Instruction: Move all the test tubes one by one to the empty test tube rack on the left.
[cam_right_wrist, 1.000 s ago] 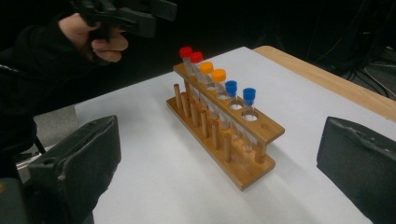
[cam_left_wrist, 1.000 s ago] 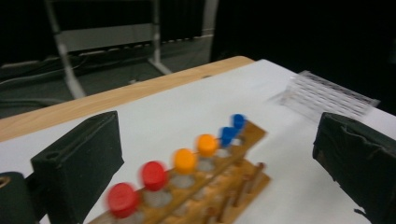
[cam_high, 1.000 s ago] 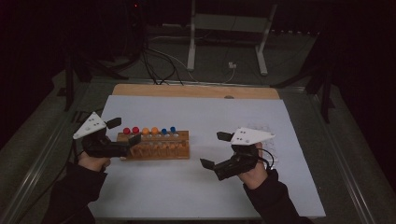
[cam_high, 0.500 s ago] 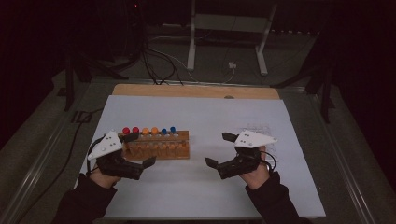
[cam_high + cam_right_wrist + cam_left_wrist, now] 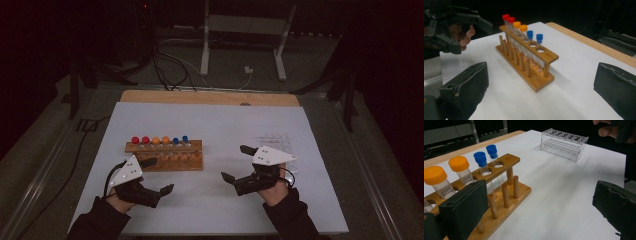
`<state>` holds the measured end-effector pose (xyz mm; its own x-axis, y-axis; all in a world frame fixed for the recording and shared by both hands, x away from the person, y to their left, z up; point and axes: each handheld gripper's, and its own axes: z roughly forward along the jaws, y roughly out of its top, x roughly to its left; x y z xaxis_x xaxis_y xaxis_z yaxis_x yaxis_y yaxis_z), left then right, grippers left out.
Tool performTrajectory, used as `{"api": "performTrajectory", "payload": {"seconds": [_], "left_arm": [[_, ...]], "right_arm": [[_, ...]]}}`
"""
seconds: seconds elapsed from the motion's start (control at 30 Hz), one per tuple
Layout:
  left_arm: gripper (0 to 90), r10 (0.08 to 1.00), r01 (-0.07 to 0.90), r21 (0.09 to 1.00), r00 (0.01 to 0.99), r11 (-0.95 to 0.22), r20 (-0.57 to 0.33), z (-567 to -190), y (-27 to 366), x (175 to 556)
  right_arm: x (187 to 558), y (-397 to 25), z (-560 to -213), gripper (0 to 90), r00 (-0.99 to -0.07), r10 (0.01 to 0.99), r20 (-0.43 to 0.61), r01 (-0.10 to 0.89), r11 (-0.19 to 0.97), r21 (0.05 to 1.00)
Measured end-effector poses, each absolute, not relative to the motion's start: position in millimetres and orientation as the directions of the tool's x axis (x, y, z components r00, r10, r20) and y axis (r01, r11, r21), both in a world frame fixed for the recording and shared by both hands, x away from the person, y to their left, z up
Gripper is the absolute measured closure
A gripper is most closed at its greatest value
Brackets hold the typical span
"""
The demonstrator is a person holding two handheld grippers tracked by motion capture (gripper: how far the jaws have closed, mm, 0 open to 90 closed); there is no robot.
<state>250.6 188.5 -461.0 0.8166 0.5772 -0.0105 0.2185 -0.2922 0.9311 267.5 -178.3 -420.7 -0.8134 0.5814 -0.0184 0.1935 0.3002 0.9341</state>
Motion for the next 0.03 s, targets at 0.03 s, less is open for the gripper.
{"api": "performTrajectory", "payload": {"seconds": [0.03], "left_arm": [[1.1,0.577,0.219,0.933,0.817,-0.287,-0.014,-461.0,188.7,250.5]], "right_arm": [[267.4,-178.5,-420.8,0.0,-0.813,0.581,-0.017,0.194,0.298,0.935]]}}
